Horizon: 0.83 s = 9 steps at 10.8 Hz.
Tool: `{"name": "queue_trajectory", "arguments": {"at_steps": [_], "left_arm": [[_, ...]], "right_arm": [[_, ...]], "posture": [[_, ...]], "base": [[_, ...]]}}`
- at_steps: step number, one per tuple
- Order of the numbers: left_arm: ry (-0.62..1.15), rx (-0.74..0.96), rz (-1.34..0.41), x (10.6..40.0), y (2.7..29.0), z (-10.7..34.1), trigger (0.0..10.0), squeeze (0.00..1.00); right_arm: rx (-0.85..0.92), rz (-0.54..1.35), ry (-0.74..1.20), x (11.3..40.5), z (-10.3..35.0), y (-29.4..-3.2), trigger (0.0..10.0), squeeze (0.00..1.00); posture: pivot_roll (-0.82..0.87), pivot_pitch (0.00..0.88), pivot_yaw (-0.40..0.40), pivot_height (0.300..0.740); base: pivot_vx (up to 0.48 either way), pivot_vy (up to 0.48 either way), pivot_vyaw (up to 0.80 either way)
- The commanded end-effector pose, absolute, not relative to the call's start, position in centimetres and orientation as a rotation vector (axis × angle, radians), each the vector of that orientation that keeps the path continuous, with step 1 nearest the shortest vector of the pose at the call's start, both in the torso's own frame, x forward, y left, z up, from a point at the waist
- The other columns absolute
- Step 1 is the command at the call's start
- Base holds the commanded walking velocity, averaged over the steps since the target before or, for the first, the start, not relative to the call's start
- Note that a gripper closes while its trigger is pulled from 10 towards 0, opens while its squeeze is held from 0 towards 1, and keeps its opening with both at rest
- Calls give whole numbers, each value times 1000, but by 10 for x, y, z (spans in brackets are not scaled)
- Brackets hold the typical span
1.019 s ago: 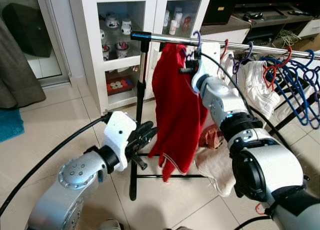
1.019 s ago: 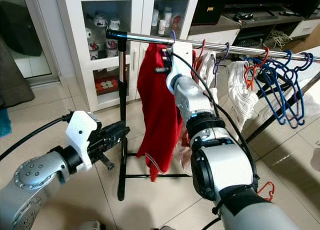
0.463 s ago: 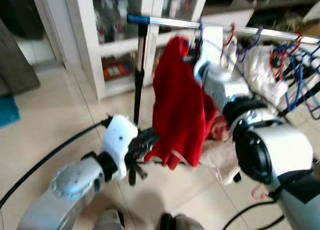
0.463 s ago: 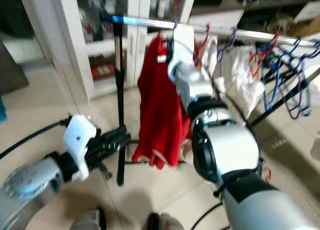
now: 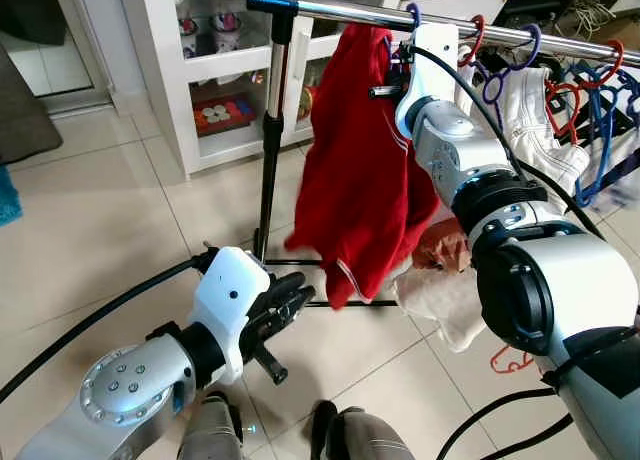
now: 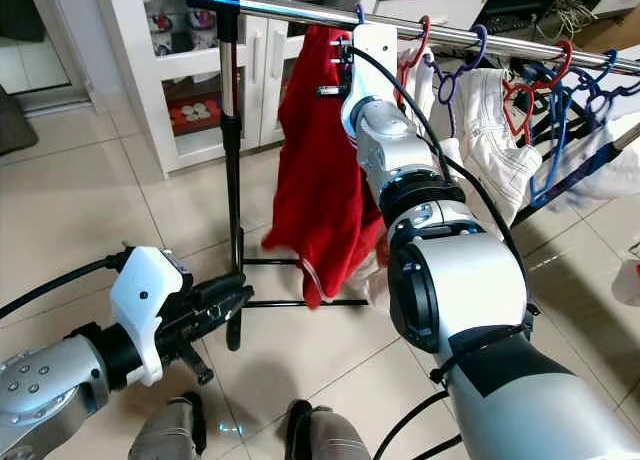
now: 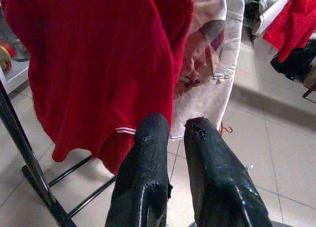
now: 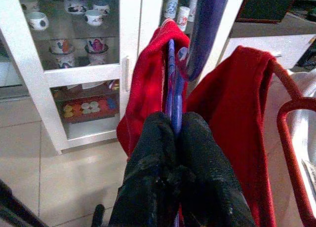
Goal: Hang hanger
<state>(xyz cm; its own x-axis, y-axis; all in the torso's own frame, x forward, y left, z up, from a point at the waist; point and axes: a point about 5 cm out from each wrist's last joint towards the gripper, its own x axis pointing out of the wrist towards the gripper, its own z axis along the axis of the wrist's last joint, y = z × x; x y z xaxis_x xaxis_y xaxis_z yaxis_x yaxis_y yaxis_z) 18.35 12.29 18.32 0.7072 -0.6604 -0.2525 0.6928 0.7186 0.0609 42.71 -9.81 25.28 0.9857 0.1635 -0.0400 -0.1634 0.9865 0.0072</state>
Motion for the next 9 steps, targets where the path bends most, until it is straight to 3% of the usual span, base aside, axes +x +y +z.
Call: {"name": "queue_trajectory", "arguments": {"at_steps": [1,5,9], "left_arm": [[221,151,-774,179,120,184,10000,0],[216,156,-774,183,117,183,10000,0],[203,152,-766,188,116,183,10000,0]], "right_arm": [[14,147,197,423,218,-108,10000,0],[1,237,292,416,193,-104,10000,0],[452,345,377,409,179,-101,10000,0]], "posture": [[219,282,-205,740],[199,253,-206,740],[196,230,-213,740]], "base": [[0,0,0],[0,0,0],[0,0,0]]}}
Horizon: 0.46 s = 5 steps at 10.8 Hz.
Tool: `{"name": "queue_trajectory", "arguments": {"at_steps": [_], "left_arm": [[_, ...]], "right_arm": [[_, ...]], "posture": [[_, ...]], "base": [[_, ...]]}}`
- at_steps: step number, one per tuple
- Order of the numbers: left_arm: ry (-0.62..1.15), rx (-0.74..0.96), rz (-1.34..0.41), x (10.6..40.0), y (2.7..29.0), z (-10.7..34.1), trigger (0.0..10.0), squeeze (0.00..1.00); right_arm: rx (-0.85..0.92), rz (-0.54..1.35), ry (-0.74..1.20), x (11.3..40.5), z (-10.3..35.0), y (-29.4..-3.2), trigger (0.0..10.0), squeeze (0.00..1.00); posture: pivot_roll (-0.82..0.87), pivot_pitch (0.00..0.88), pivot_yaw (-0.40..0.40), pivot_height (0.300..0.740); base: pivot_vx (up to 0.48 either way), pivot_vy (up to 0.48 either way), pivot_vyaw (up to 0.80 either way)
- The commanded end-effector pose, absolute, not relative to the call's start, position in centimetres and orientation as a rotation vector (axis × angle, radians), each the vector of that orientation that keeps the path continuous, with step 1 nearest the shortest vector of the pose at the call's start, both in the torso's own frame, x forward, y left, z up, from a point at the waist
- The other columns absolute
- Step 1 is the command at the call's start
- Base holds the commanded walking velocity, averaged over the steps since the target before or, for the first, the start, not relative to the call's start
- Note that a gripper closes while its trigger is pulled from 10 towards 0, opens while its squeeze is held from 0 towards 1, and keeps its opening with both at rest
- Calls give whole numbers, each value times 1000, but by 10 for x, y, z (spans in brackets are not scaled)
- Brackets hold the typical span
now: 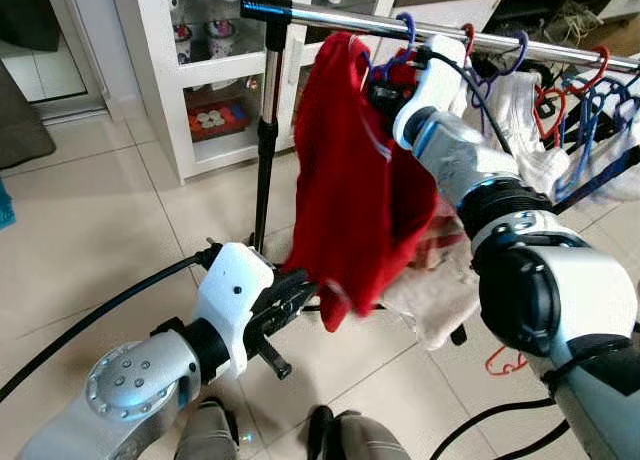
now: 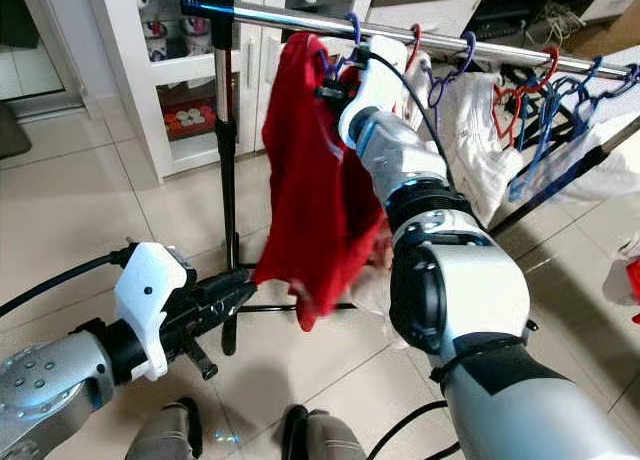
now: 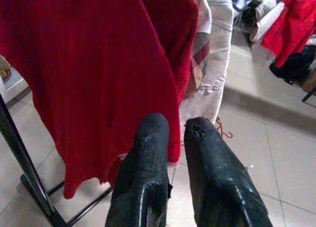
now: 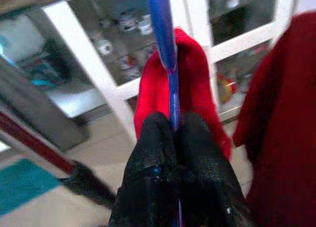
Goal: Hang hanger
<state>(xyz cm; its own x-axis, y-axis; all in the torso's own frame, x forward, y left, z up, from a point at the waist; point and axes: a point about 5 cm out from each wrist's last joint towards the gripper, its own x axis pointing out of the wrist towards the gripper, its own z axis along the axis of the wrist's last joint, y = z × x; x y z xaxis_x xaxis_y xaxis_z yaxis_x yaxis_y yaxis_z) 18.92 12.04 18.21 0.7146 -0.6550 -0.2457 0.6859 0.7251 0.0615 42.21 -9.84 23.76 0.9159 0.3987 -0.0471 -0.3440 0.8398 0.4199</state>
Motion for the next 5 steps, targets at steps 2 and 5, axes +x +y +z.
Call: {"name": "queue_trajectory", "arguments": {"at_steps": [2,5], "left_arm": [[194,154,-760,190,115,183,10000,0],[185,169,-758,192,115,183,10000,0]], "right_arm": [[439,399,392,407,177,-100,10000,0],[182,434,354,409,182,-92,10000,0]], "posture": [[197,220,-225,740],[197,218,-222,740]], "base": [[0,0,0],[0,0,0]]}}
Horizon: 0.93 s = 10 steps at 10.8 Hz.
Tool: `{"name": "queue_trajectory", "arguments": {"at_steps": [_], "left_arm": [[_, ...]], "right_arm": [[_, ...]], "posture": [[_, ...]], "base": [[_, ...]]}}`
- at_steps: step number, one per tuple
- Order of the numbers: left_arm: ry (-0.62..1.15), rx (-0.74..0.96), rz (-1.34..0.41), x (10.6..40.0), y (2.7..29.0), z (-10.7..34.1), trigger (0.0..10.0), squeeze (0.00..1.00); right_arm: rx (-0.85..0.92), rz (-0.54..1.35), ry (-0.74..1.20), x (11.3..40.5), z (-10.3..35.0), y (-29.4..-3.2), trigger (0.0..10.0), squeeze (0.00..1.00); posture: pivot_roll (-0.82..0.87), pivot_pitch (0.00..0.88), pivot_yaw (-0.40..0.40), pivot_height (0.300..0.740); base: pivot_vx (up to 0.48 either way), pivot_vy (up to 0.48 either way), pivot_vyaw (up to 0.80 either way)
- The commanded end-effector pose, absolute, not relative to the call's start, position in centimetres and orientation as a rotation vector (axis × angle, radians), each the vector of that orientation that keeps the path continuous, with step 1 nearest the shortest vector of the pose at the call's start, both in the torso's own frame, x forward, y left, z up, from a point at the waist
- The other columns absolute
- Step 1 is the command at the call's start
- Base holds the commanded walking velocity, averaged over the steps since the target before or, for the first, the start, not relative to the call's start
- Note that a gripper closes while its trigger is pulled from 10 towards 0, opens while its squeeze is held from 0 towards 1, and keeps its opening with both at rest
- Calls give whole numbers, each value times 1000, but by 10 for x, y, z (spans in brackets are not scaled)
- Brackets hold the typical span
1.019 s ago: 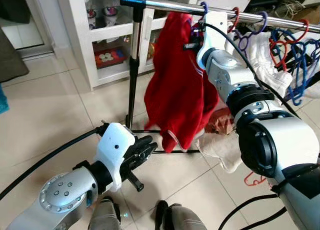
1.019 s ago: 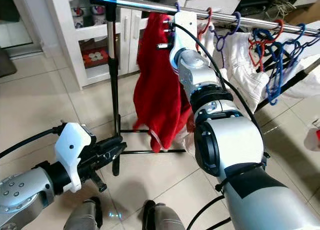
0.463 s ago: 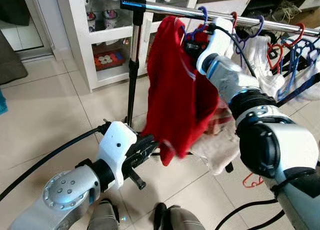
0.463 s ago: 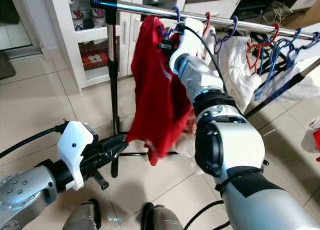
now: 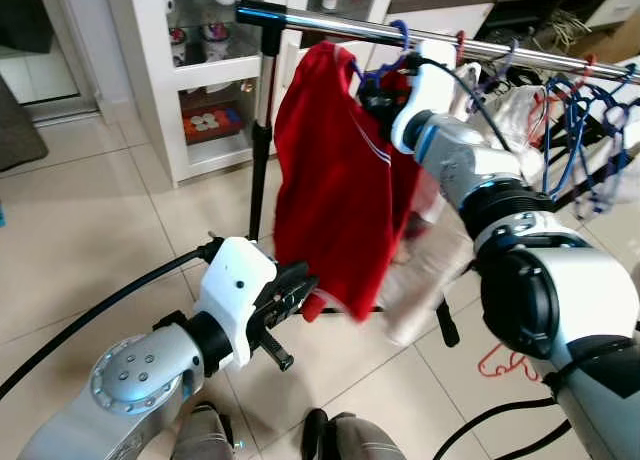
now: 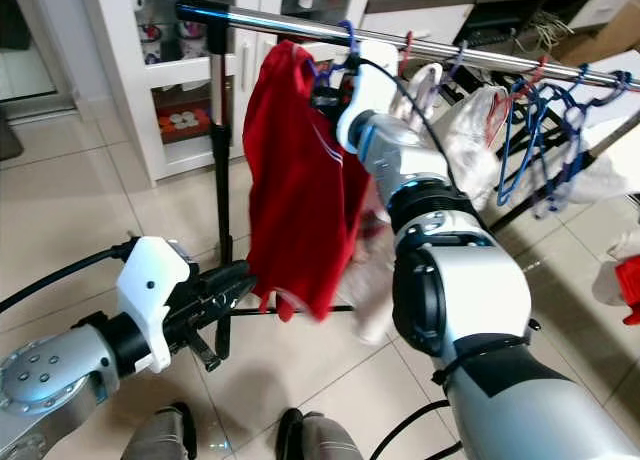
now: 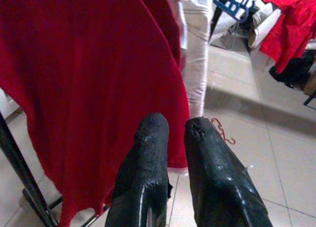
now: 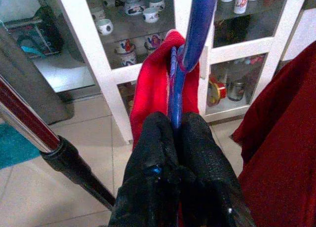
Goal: Hang hanger
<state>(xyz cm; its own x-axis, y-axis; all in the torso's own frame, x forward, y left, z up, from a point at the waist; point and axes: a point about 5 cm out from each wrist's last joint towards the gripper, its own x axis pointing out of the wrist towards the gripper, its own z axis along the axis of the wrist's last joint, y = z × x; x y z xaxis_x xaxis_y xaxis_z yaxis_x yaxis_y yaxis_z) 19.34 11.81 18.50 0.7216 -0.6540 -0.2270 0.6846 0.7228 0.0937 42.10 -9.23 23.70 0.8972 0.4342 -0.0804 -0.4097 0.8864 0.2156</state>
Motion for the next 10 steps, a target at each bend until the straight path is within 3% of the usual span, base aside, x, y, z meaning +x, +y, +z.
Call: {"name": "queue_trajectory", "arguments": {"at_steps": [1,2,3,7,10], "left_arm": [[178,184,-771,193,113,184,10000,0],[157,192,-779,195,112,187,10000,0],[112,182,-790,197,110,193,10000,0],[64,173,-786,203,109,198,10000,0],[-18,141,-610,225,120,199,10000,0]], "right_arm": [[161,428,339,410,184,-90,10000,0],[136,419,322,411,187,-89,10000,149],[152,435,307,411,191,-84,10000,1000],[160,479,172,417,221,-90,10000,1000],[138,495,41,419,253,-107,10000,1000]], "posture": [[199,215,-220,740],[194,213,-214,740],[188,218,-206,740],[180,193,-181,740],[158,155,-139,740]], "base": [[0,0,0],[0,0,0],[0,0,0],[0,0,0],[0,0,0]]}}
